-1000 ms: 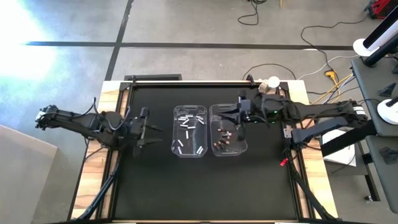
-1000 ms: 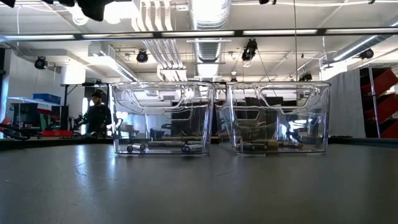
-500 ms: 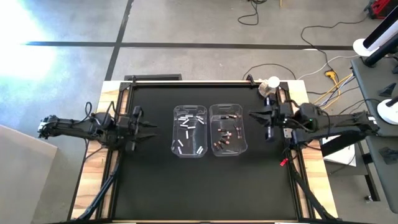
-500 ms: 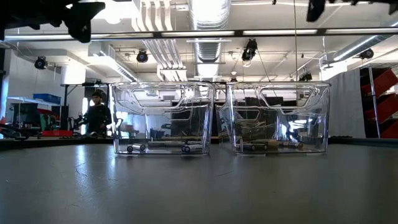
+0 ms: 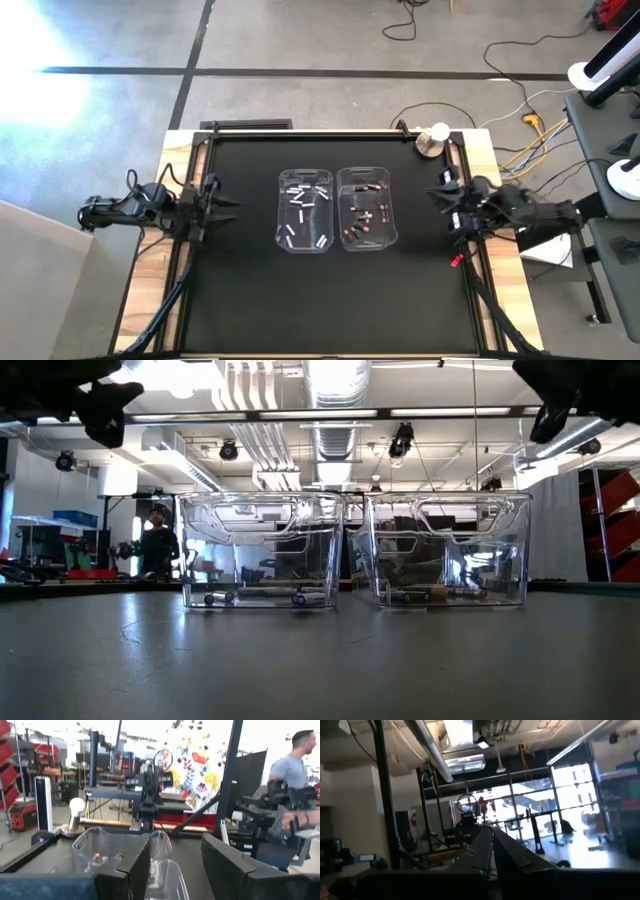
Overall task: Sort batteries
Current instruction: Return to Home Position
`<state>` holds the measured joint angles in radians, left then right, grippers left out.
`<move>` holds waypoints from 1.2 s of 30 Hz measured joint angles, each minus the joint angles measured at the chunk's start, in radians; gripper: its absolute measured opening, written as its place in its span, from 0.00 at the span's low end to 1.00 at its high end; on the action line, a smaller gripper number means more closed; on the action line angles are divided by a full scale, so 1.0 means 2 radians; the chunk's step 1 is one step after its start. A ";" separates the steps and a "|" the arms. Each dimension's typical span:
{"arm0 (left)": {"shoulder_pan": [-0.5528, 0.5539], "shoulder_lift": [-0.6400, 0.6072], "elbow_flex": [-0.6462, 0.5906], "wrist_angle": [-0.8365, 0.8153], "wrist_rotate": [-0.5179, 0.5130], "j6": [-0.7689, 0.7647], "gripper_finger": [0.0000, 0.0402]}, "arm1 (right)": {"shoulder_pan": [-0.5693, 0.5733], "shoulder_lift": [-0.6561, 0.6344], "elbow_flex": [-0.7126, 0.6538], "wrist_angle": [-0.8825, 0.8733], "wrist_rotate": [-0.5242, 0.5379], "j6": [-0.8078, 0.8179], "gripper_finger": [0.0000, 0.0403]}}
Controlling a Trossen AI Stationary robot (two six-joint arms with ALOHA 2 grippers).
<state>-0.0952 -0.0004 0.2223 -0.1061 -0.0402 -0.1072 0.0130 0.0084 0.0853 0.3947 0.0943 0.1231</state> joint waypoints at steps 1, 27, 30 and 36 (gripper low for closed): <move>0.000 0.000 -0.003 0.012 0.000 0.003 0.39 | 0.000 0.009 -0.007 0.007 -0.001 0.008 0.03; 0.000 0.031 -0.092 0.044 0.055 -0.022 0.39 | 0.001 0.062 -0.024 -0.183 0.011 -0.128 0.03; 0.000 0.037 -0.093 0.043 0.055 -0.022 0.39 | 0.001 0.077 -0.024 -0.183 0.011 -0.091 0.03; 0.000 0.047 -0.093 0.044 0.055 -0.022 0.39 | 0.001 0.100 -0.023 -0.183 0.011 -0.014 0.03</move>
<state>-0.0952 0.0933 0.0372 -0.0177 0.0688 -0.1513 0.0151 0.2075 0.0387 0.0288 0.1157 0.0945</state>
